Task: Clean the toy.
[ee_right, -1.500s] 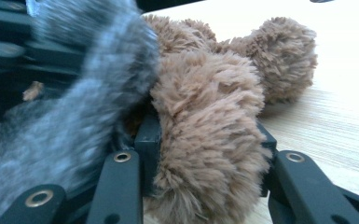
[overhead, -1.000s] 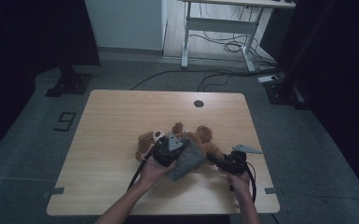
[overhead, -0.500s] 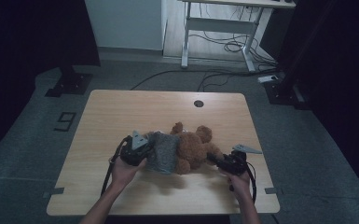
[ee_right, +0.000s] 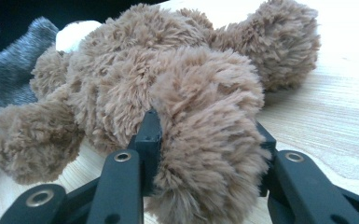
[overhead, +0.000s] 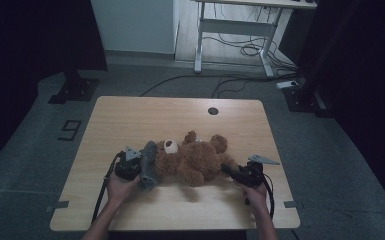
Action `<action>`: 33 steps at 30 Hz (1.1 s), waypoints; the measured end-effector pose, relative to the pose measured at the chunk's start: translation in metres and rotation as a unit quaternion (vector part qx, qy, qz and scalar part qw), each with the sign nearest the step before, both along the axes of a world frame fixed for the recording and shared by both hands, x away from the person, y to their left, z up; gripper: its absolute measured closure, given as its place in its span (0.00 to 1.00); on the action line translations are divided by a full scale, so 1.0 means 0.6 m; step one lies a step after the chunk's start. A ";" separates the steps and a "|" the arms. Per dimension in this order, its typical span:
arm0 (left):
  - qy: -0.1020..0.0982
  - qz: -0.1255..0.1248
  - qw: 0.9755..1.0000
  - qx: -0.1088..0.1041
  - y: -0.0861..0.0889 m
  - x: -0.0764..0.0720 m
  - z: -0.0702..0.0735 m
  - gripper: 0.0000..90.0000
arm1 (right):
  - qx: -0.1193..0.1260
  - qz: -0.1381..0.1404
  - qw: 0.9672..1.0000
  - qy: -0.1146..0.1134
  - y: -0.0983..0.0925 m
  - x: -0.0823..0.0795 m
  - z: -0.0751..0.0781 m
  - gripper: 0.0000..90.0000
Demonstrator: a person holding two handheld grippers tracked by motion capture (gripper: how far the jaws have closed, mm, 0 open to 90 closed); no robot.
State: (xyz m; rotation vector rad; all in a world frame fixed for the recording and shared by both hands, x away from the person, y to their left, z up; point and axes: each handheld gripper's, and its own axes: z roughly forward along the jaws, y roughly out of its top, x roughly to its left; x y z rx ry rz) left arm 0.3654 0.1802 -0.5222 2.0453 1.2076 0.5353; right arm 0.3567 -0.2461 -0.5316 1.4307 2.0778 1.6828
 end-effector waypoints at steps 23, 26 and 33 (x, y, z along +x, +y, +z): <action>-0.019 -0.001 0.999 -0.047 0.002 0.045 0.049 0.90 | -0.017 -0.019 0.999 -0.026 0.008 0.052 -0.005 0.68; -0.062 -0.024 0.996 -0.051 -0.017 0.033 0.098 0.90 | -0.017 -0.019 0.999 -0.027 0.007 0.045 -0.005 0.68; -0.093 -0.061 0.993 -0.039 -0.101 0.055 0.160 0.89 | -0.019 -0.018 0.999 -0.025 0.005 0.032 -0.003 0.67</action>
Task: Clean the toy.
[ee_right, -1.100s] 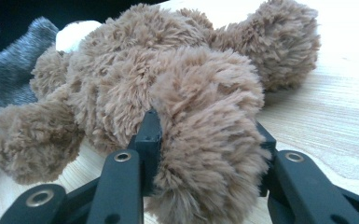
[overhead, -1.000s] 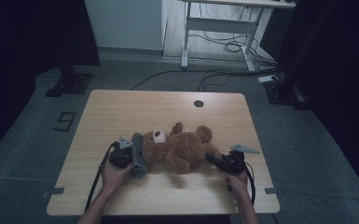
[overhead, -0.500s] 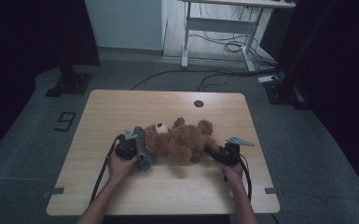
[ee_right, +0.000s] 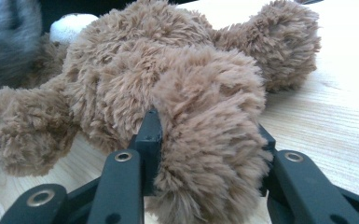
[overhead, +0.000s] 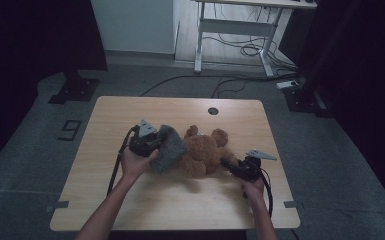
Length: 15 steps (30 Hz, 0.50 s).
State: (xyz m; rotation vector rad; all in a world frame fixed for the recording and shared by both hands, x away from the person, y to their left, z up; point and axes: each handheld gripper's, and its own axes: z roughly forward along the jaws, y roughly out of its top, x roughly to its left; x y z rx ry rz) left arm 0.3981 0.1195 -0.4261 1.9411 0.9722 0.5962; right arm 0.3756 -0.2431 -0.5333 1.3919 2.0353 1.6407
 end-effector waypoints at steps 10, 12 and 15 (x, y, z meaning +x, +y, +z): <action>0.010 0.034 0.998 0.046 -0.018 0.027 -0.035 0.89 | -0.002 0.006 1.000 0.002 -0.006 -0.010 -0.002 0.67; 0.024 0.042 0.998 0.048 -0.002 0.028 -0.044 0.89 | 0.000 0.005 1.000 0.006 -0.006 -0.010 -0.004 0.67; 0.041 0.052 0.997 0.033 0.025 0.025 -0.065 0.90 | 0.002 0.006 1.000 0.008 -0.006 -0.013 -0.006 0.67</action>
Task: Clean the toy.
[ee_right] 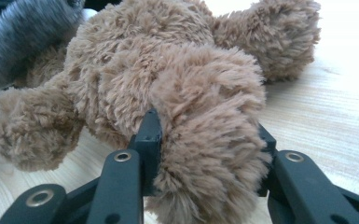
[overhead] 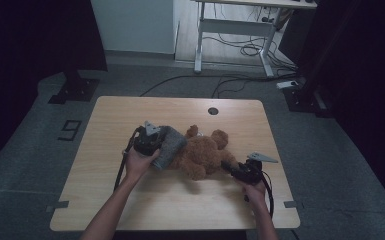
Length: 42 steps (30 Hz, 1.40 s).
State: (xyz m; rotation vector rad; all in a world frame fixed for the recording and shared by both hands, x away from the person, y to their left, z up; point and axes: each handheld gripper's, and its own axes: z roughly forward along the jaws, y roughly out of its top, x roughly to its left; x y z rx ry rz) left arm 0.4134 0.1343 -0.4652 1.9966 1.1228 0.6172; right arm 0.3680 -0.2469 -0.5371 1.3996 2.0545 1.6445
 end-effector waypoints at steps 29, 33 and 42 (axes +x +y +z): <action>0.001 -0.034 0.998 -0.046 -0.018 0.007 0.053 0.89 | -0.003 0.003 1.000 0.007 -0.002 -0.004 -0.006 0.66; 0.003 -0.031 0.999 -0.010 -0.057 0.019 0.034 0.89 | 0.000 0.004 1.000 0.007 -0.003 -0.004 -0.006 0.66; 0.010 -0.039 0.999 -0.026 -0.032 0.002 0.019 0.90 | 0.000 0.007 1.000 0.007 -0.008 -0.007 0.001 0.52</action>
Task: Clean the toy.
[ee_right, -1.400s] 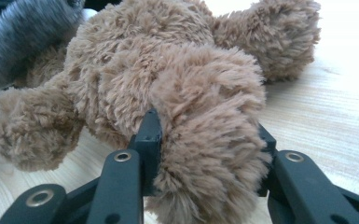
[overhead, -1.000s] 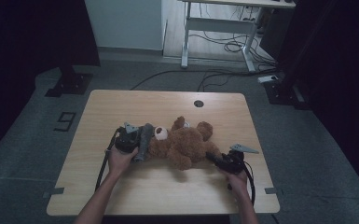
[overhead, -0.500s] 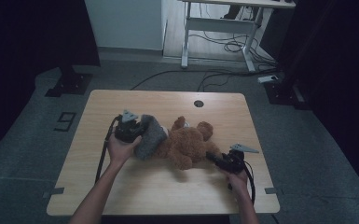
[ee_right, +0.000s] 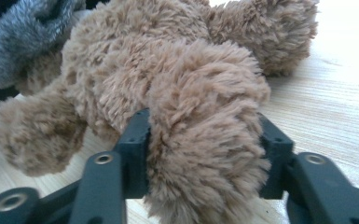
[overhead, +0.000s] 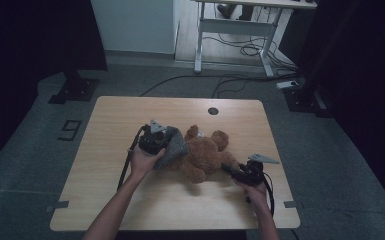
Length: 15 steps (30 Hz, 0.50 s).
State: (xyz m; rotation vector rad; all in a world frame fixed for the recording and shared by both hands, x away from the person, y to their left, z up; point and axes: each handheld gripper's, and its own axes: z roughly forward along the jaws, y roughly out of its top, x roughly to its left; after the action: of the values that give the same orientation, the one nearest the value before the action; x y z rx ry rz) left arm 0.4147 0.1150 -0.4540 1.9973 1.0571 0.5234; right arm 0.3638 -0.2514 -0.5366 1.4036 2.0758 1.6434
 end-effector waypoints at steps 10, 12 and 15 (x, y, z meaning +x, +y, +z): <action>-0.009 -0.015 1.000 -0.019 0.014 -0.041 -0.009 0.91 | 0.020 -0.005 0.999 -0.033 -0.022 -0.003 0.066 0.31; -0.012 -0.018 1.000 -0.020 0.015 -0.047 -0.009 0.91 | 0.014 0.005 0.999 -0.036 -0.011 0.005 0.083 0.29; -0.009 -0.019 0.999 -0.030 0.019 -0.053 -0.012 0.91 | -0.009 0.025 0.999 -0.032 0.016 0.024 0.100 0.26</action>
State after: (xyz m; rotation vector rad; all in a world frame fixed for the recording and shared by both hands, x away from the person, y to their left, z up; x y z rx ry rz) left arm 0.3830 0.1264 -0.4610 1.9531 1.0093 0.4840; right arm 0.3784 -0.2416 -0.4764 1.2868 2.1018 1.6615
